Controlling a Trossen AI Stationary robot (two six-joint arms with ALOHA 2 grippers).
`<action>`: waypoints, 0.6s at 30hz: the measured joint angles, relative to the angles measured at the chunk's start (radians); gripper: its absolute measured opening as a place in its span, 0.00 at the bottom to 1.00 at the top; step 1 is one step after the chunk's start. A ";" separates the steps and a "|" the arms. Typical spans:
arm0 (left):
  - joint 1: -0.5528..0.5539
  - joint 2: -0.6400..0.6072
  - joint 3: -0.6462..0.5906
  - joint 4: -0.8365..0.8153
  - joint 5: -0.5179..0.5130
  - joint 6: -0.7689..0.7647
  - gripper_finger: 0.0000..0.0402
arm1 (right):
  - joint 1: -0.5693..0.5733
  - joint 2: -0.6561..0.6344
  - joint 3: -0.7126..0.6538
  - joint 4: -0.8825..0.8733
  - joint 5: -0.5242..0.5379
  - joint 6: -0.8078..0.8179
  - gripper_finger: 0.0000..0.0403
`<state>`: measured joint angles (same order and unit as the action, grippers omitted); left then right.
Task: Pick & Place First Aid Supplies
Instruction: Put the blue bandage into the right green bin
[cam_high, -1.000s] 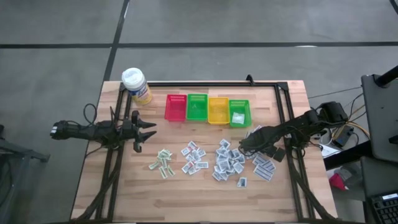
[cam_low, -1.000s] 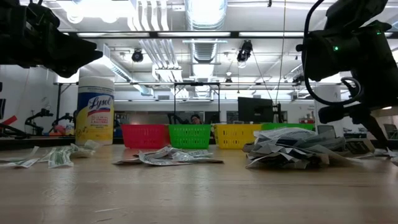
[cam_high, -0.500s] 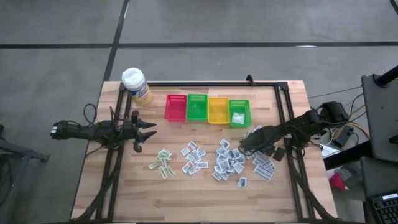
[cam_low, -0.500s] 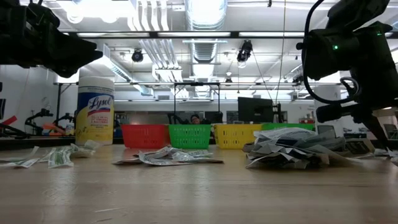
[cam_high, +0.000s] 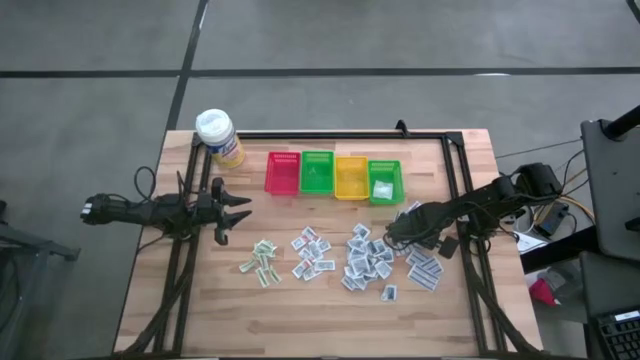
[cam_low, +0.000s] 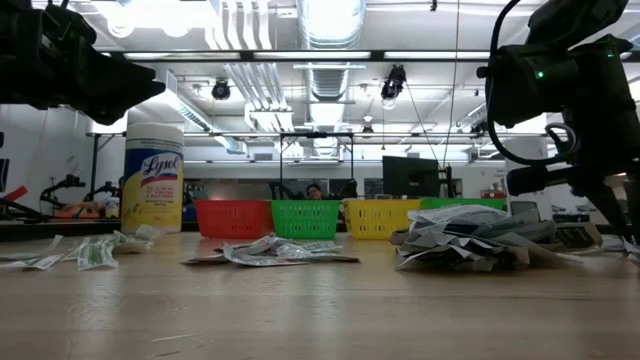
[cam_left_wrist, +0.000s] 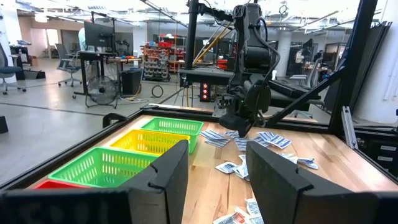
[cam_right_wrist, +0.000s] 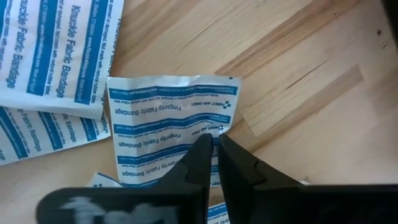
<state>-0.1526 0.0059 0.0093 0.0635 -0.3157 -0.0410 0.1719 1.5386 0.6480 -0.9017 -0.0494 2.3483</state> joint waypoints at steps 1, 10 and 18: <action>0.000 0.000 0.000 0.000 0.000 0.000 0.39 | 0.000 -0.002 0.001 -0.002 0.000 -0.015 0.04; 0.000 0.000 0.000 0.000 0.000 0.000 0.39 | 0.001 -0.080 0.006 -0.061 0.000 -0.071 0.02; 0.000 0.000 0.000 0.000 0.000 0.011 0.39 | 0.001 -0.139 0.006 -0.079 0.022 -0.083 0.02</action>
<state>-0.1525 0.0060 0.0093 0.0635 -0.3157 -0.0301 0.1730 1.4001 0.6544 -0.9809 -0.0279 2.2648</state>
